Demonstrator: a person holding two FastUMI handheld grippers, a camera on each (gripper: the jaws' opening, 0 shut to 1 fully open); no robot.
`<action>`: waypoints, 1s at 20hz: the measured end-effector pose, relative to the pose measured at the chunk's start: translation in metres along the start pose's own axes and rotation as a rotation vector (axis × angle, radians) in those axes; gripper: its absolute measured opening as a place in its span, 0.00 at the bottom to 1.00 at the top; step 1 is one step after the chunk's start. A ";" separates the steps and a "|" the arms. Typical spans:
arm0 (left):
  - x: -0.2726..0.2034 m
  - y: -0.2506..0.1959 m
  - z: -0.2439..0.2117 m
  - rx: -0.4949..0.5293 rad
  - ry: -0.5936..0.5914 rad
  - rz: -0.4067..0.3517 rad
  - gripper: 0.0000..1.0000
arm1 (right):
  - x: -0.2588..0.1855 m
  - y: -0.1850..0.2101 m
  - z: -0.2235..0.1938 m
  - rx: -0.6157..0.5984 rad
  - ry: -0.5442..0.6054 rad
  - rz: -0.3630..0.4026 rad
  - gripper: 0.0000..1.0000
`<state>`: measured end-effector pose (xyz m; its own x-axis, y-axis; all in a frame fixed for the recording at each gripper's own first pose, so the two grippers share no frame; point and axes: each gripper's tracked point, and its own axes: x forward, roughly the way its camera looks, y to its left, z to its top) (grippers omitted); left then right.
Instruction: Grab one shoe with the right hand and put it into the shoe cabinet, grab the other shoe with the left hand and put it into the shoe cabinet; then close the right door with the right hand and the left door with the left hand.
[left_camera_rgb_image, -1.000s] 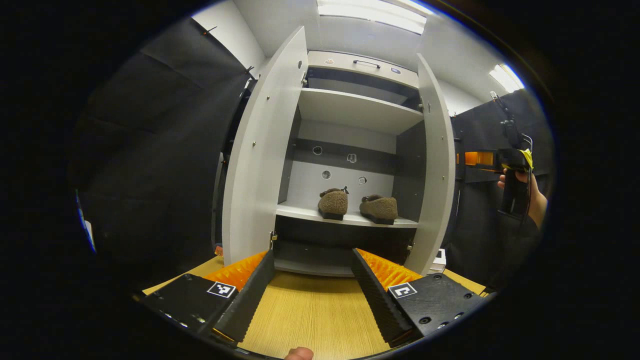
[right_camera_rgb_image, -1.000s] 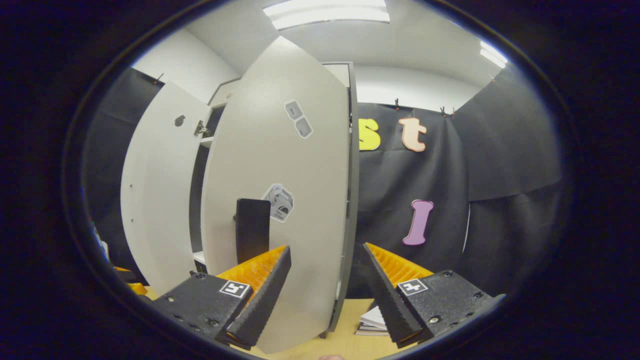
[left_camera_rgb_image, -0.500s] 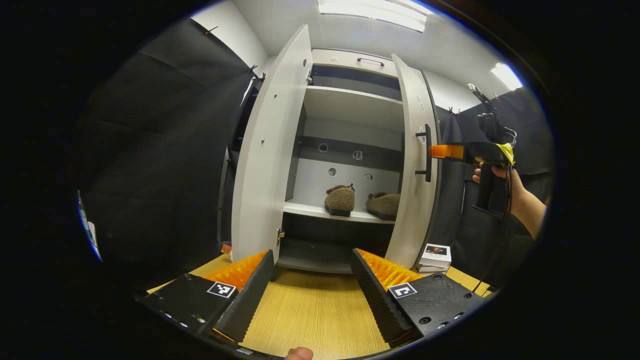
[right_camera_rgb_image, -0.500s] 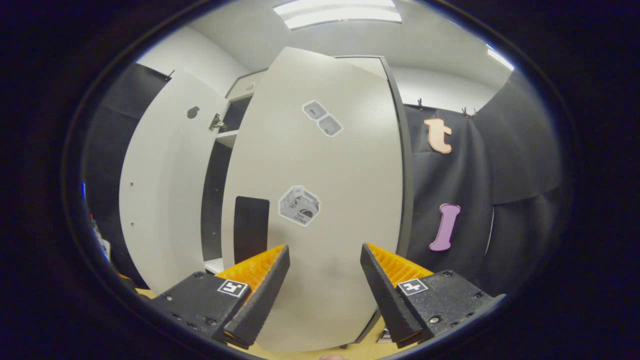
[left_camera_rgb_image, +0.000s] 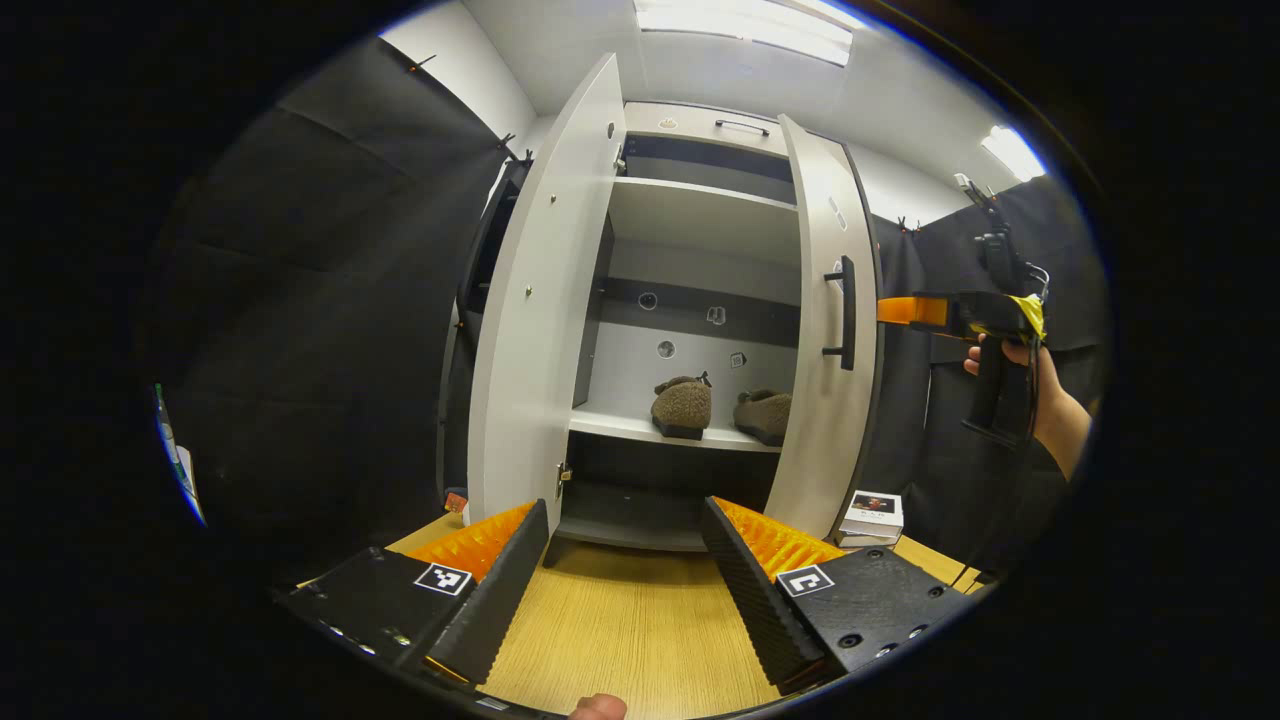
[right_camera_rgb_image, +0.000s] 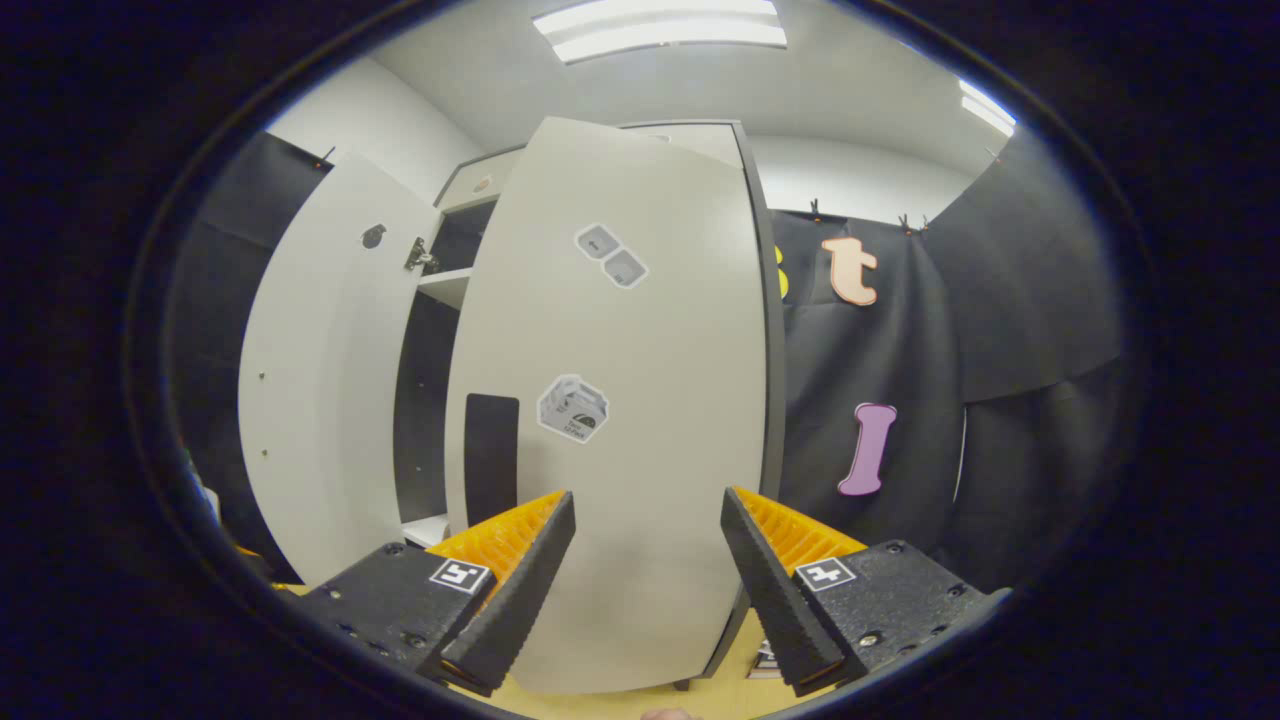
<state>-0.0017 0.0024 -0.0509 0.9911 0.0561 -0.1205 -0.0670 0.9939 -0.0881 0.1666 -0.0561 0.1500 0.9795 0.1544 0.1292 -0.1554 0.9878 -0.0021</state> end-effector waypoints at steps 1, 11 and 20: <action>0.000 -0.003 0.000 0.000 0.002 -0.007 0.95 | -0.010 0.000 -0.001 0.001 0.002 -0.004 0.96; 0.005 -0.039 -0.006 -0.001 0.024 -0.101 0.95 | -0.090 0.012 -0.067 0.024 0.047 -0.089 0.96; 0.006 -0.051 -0.007 0.003 0.028 -0.128 0.95 | -0.149 0.039 -0.157 0.065 0.172 -0.119 0.96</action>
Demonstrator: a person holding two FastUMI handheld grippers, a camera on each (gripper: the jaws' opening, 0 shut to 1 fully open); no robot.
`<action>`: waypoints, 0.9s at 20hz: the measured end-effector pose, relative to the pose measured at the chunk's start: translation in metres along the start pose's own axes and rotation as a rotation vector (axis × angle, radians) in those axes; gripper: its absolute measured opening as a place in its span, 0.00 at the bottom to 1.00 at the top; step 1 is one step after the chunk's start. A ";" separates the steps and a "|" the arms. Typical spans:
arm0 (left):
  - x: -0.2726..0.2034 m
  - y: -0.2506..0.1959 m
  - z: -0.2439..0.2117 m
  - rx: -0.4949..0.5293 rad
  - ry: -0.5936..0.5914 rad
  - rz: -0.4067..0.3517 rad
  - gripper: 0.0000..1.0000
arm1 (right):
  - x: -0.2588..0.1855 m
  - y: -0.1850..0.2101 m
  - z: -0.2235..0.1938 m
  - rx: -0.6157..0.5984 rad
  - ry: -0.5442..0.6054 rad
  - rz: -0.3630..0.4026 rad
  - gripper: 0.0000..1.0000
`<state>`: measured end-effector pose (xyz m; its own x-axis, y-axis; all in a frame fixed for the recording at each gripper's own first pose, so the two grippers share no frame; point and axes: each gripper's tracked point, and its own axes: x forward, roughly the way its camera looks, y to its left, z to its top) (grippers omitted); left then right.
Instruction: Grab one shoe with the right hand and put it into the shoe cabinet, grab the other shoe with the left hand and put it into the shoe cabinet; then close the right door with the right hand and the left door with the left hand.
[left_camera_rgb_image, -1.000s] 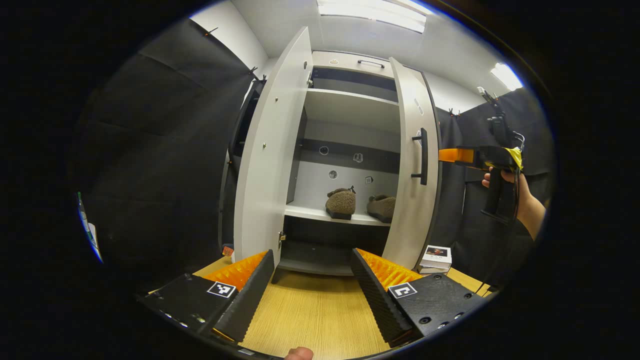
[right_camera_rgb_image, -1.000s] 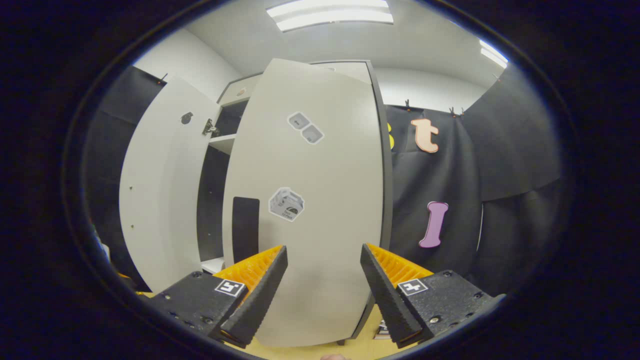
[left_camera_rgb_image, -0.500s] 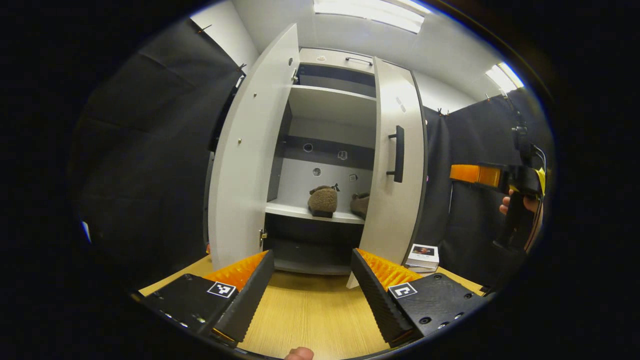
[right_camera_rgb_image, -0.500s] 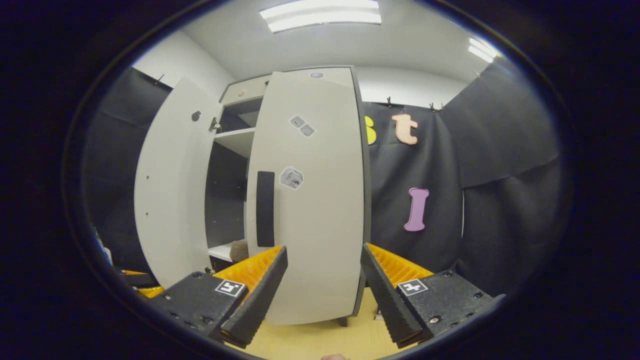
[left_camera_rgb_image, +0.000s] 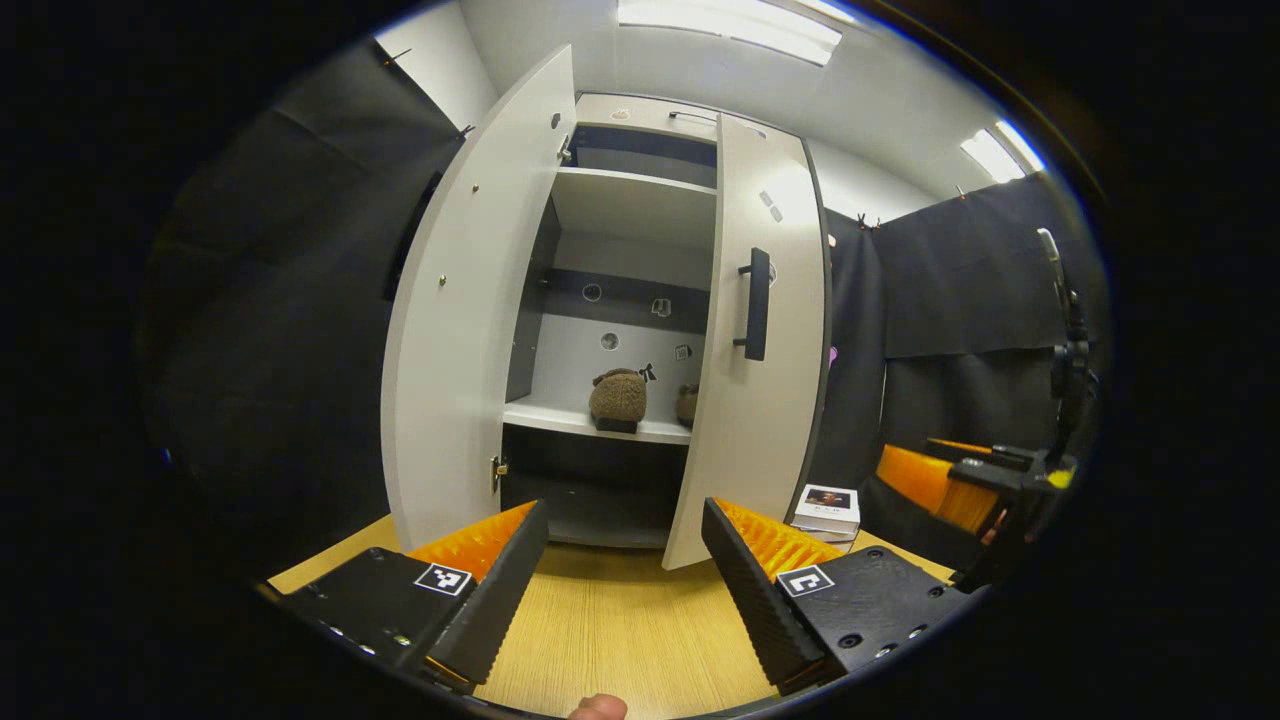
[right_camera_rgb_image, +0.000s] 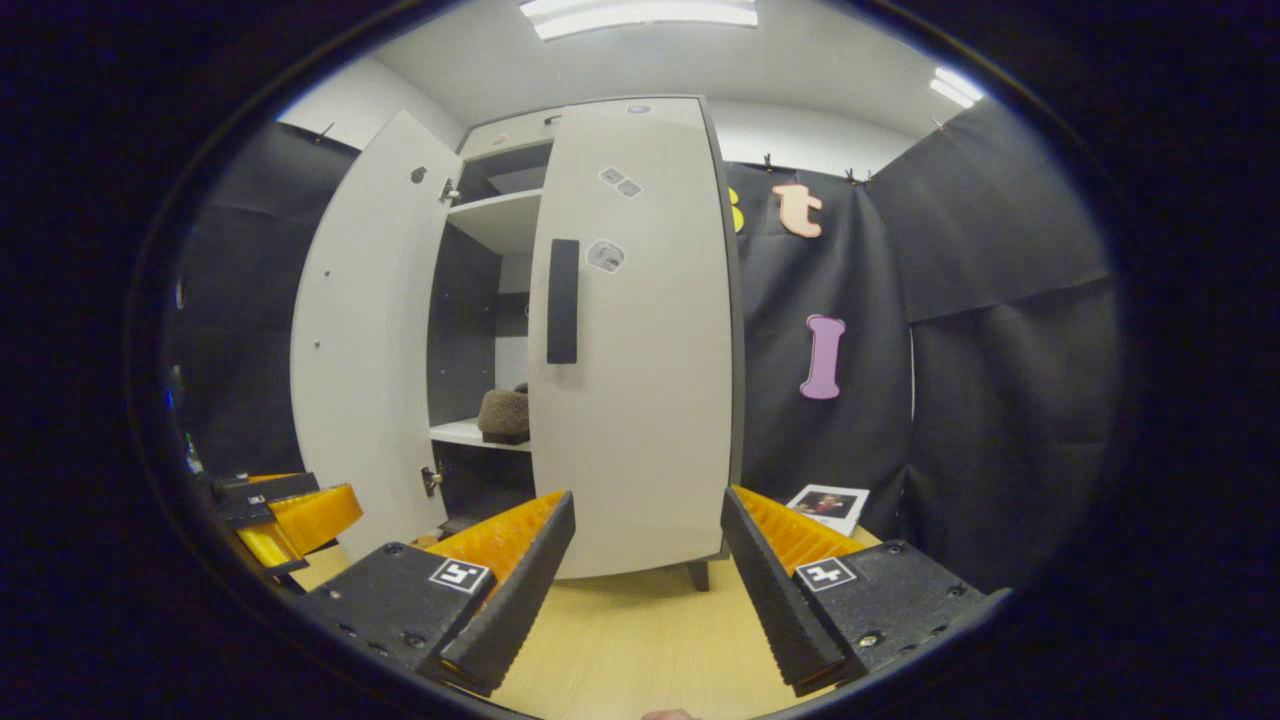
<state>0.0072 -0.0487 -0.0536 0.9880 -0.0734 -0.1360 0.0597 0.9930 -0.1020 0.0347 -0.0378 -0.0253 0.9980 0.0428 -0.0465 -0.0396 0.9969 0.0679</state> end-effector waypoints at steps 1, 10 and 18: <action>-0.001 -0.001 0.000 0.001 0.000 0.000 0.95 | -0.006 -0.002 -0.012 0.010 0.025 -0.008 0.96; 0.001 -0.011 0.016 -0.050 -0.031 -0.036 0.95 | -0.019 -0.023 -0.063 0.047 0.099 -0.063 0.96; -0.013 0.040 0.127 -0.128 -0.286 0.065 1.00 | -0.008 0.001 -0.053 0.051 0.077 -0.001 0.96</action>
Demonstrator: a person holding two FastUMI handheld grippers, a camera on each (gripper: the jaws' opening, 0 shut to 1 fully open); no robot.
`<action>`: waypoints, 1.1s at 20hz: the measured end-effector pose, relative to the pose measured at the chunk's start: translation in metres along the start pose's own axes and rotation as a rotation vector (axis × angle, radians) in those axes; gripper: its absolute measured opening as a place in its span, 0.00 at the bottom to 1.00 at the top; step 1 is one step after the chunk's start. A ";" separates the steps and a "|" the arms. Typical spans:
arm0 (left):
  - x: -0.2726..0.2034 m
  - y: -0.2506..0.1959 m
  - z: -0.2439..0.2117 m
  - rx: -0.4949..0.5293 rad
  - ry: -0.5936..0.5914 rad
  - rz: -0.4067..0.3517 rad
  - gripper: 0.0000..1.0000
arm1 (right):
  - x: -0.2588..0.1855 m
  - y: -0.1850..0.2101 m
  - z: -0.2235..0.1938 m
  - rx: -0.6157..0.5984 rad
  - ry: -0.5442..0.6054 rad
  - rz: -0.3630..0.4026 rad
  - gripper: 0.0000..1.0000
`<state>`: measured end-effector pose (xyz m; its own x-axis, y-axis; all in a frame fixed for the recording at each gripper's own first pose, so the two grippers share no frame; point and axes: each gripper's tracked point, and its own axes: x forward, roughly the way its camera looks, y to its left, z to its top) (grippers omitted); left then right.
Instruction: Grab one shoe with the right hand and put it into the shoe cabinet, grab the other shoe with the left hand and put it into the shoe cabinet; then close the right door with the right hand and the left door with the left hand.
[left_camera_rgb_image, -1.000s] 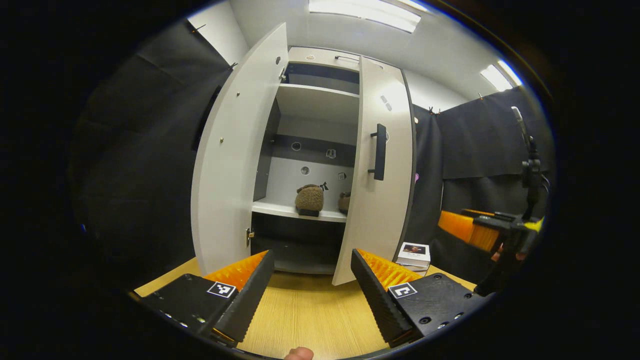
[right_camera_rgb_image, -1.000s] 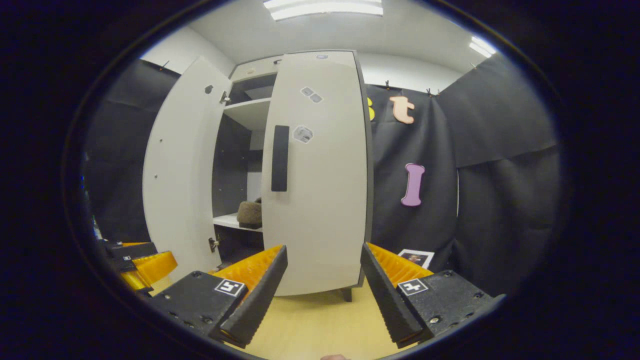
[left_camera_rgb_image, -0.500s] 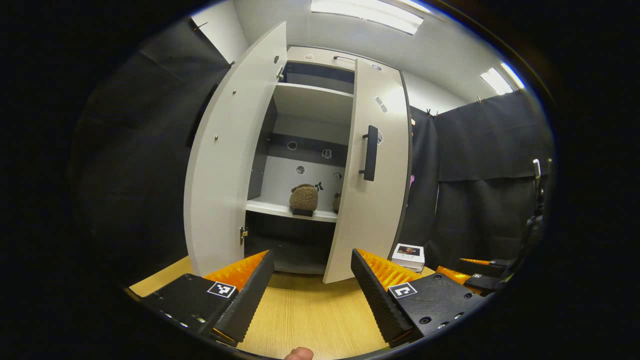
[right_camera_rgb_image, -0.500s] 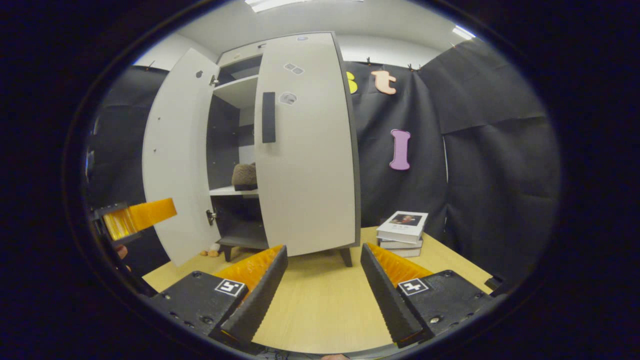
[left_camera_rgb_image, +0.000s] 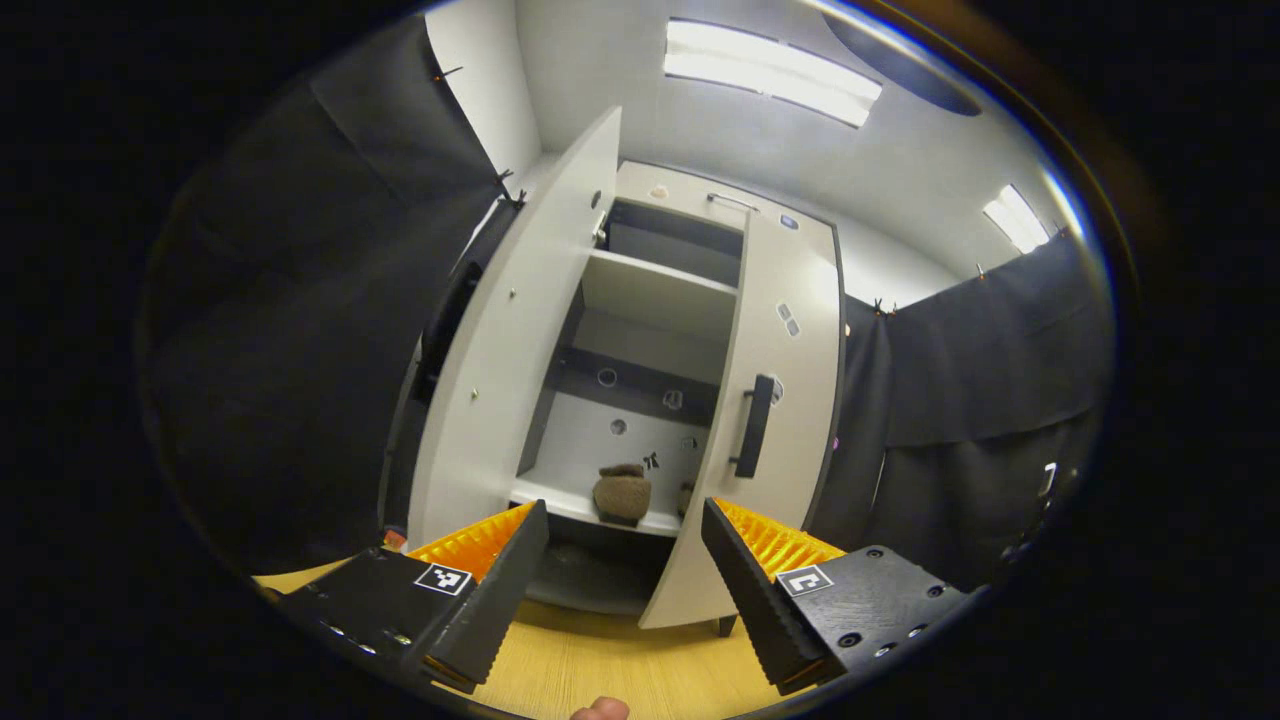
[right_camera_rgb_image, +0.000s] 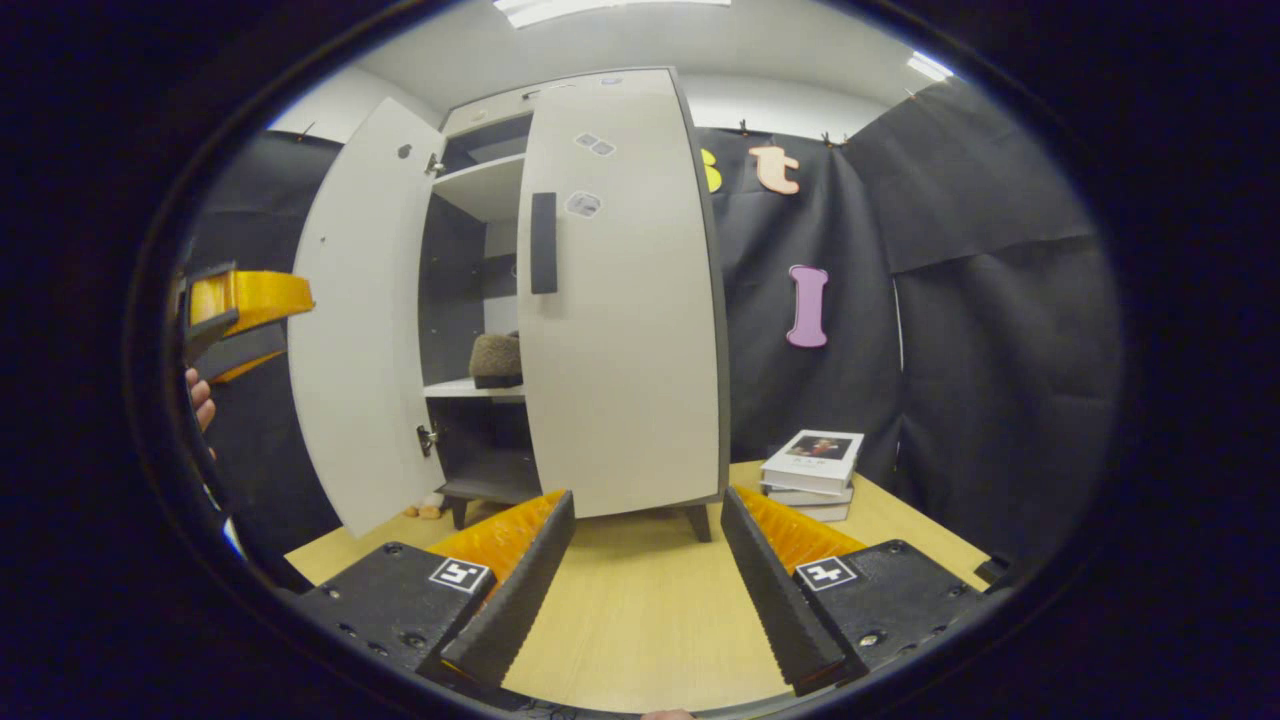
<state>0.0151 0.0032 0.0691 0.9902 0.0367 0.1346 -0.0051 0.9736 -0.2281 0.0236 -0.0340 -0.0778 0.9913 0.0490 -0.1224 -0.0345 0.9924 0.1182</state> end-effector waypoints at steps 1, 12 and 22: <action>0.002 0.016 0.018 0.004 -0.041 0.030 1.00 | 0.001 0.003 0.001 -0.002 0.003 0.009 0.96; 0.061 0.182 0.062 -0.010 -0.093 0.293 1.00 | 0.008 0.020 0.012 -0.023 -0.005 0.045 0.96; 0.101 0.225 0.032 -0.026 -0.001 0.327 0.95 | 0.014 0.012 0.014 -0.033 0.010 0.011 0.96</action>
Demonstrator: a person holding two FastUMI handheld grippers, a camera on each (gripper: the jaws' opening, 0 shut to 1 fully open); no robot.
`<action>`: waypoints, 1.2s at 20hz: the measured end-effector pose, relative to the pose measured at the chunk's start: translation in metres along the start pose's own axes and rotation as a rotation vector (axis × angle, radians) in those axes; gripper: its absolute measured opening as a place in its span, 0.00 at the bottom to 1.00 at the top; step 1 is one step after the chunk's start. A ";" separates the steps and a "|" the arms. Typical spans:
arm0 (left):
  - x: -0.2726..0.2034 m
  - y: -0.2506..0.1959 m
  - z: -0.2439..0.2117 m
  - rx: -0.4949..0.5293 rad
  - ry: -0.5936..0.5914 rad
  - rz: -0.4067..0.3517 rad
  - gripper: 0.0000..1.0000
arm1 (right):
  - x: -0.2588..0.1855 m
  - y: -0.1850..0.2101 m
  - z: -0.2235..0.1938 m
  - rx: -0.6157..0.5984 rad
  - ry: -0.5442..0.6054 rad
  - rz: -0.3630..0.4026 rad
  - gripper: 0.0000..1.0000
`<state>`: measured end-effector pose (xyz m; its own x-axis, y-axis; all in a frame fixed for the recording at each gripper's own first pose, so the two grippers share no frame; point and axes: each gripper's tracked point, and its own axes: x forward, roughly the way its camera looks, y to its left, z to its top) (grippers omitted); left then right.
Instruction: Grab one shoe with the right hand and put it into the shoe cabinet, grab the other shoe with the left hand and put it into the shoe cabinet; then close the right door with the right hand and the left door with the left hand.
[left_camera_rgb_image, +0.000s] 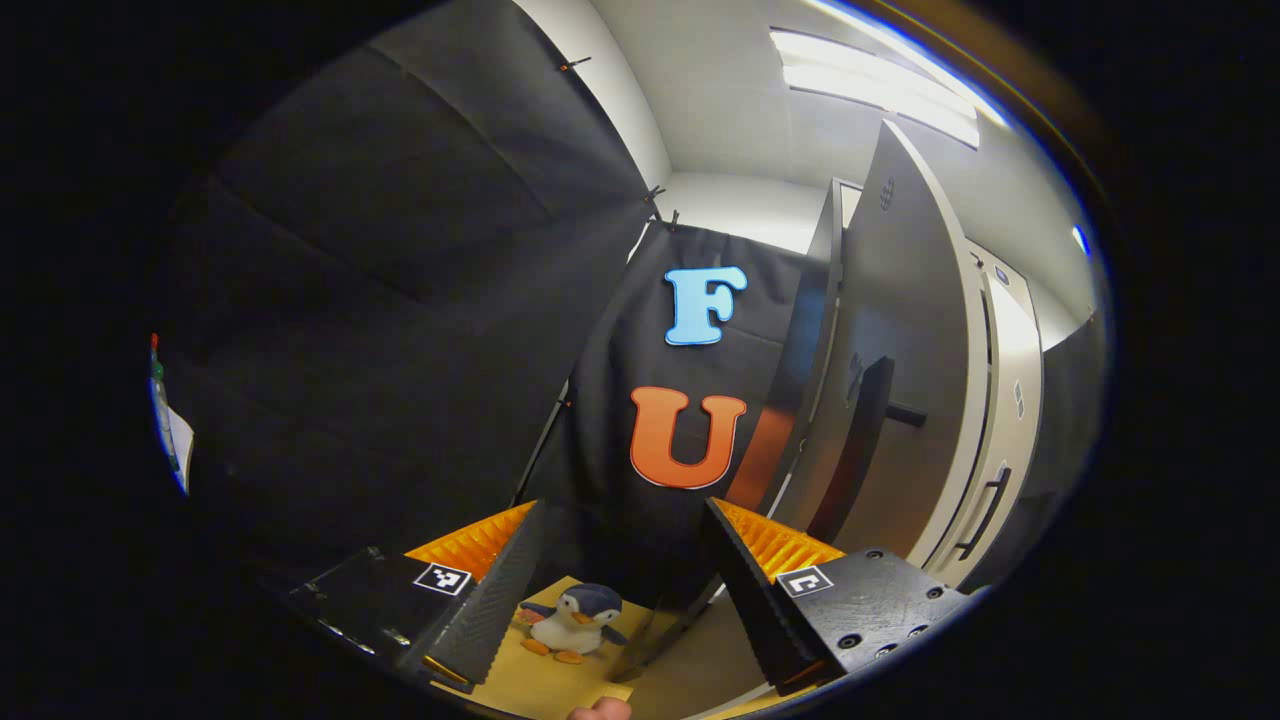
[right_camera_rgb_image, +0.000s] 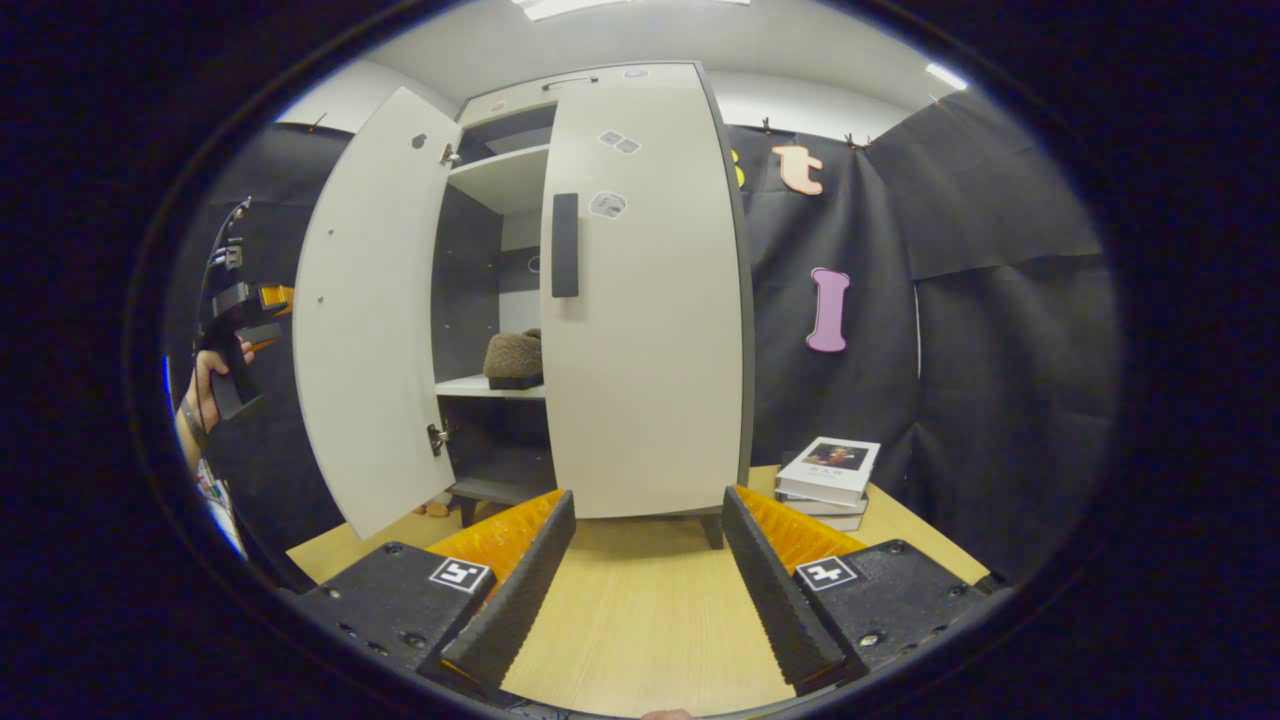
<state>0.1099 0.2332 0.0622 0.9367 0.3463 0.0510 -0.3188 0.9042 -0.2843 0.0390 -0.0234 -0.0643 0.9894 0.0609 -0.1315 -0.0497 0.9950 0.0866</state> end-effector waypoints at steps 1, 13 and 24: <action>0.001 -0.002 -0.004 0.010 0.002 -0.003 0.95 | 0.000 0.000 0.001 0.000 -0.002 -0.001 0.96; 0.000 -0.008 -0.009 -0.020 0.047 -0.047 0.94 | 0.004 0.007 -0.002 -0.001 0.002 0.020 0.96; -0.014 -0.093 -0.032 -0.016 0.098 -0.208 0.94 | -0.003 -0.006 -0.001 0.005 0.000 -0.019 0.96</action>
<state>0.1313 0.1366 0.0570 0.9918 0.1265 0.0171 -0.1160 0.9492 -0.2926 0.0365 -0.0290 -0.0656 0.9902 0.0417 -0.1336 -0.0299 0.9956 0.0889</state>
